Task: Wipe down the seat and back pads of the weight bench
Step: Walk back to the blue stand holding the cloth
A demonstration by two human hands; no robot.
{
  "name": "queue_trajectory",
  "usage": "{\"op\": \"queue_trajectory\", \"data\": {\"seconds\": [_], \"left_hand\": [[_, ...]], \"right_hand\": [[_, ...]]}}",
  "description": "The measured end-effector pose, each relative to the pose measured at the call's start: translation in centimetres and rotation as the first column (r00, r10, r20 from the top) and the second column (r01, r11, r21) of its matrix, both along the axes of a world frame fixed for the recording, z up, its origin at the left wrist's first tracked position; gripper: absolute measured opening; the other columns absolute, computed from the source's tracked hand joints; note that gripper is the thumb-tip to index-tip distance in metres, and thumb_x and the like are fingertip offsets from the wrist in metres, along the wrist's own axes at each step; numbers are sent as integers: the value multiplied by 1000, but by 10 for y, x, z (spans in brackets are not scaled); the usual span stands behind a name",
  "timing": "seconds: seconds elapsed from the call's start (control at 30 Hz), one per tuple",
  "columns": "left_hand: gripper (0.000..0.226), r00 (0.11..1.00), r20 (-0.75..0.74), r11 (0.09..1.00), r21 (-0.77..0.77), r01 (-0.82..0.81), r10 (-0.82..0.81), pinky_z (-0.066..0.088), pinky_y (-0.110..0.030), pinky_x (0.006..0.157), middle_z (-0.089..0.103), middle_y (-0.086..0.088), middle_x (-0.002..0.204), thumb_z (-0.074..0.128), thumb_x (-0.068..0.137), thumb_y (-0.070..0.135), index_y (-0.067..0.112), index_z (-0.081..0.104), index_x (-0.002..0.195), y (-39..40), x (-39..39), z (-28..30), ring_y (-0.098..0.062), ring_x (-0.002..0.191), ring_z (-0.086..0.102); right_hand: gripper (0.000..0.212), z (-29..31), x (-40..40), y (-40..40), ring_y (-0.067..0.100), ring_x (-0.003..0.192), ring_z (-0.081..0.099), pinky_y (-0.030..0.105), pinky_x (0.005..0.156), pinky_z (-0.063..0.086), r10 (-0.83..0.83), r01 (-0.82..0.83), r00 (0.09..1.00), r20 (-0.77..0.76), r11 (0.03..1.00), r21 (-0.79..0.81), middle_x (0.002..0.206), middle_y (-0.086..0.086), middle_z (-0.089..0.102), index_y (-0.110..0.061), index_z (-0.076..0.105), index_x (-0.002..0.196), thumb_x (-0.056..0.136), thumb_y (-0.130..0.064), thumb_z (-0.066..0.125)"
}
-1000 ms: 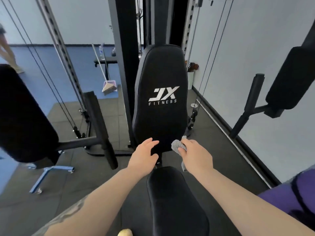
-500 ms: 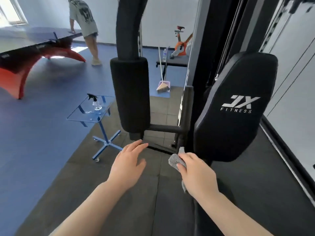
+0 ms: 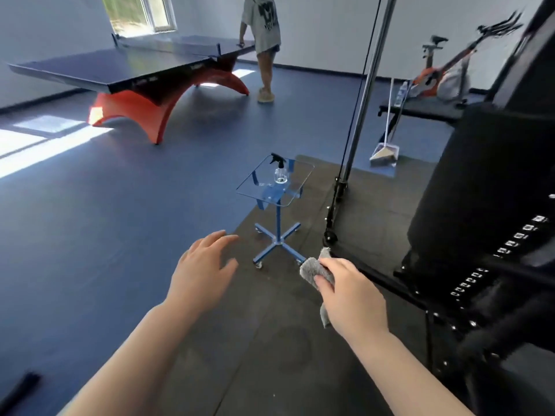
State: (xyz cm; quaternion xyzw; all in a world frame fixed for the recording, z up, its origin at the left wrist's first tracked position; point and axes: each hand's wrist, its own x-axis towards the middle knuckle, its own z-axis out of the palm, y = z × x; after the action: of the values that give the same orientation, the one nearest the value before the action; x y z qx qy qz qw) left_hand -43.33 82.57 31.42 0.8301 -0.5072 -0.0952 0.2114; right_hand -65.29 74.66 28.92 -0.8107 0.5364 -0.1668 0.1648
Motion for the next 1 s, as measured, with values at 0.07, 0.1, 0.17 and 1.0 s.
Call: {"op": "queue_trajectory", "data": {"seconds": [0.07, 0.1, 0.17, 1.0], "left_hand": [[43, 1000, -10, 1000, 10, -15, 15, 25, -37, 112, 39, 9, 148, 51, 92, 26, 33, 48, 135, 3, 26, -3, -18, 136, 33], [43, 1000, -18, 1000, 15, -19, 19, 25, -37, 112, 40, 8, 148, 51, 92, 26, 33, 49, 134, 4, 36, -3, -19, 136, 33], [43, 999, -42, 1000, 22, -19, 20, 25, -37, 112, 40, 9, 147, 51, 91, 25, 33, 50, 133, 3, 52, -5, -18, 136, 33], [42, 983, -116, 989, 22, 144, -141, 26, -37, 111, 41, 10, 146, 47, 93, 19, 31, 49, 133, -251, 156, -15, -17, 135, 33]], "right_hand": [[32, 1, 25, -6, 13, 104, 56, 29, 68, 42, -21, 20, 1000, 23, 1000, 9, 122, -15, 55, -35, 51, 129, 97, -37, 47], [32, 1, 34, -8, 14, 103, 57, 29, 68, 43, -32, 32, 999, 23, 999, 15, 121, -14, 56, -34, 51, 129, 97, -36, 47], [32, 3, 46, -12, 16, 103, 57, 30, 69, 44, -55, 55, 998, 13, 998, 26, 121, -12, 57, -32, 52, 129, 97, -36, 48], [32, -16, 155, -233, 19, 97, 59, 30, 66, 42, -231, 236, 971, -59, 966, 107, 121, -12, 57, -30, 53, 127, 96, -34, 50]]}}
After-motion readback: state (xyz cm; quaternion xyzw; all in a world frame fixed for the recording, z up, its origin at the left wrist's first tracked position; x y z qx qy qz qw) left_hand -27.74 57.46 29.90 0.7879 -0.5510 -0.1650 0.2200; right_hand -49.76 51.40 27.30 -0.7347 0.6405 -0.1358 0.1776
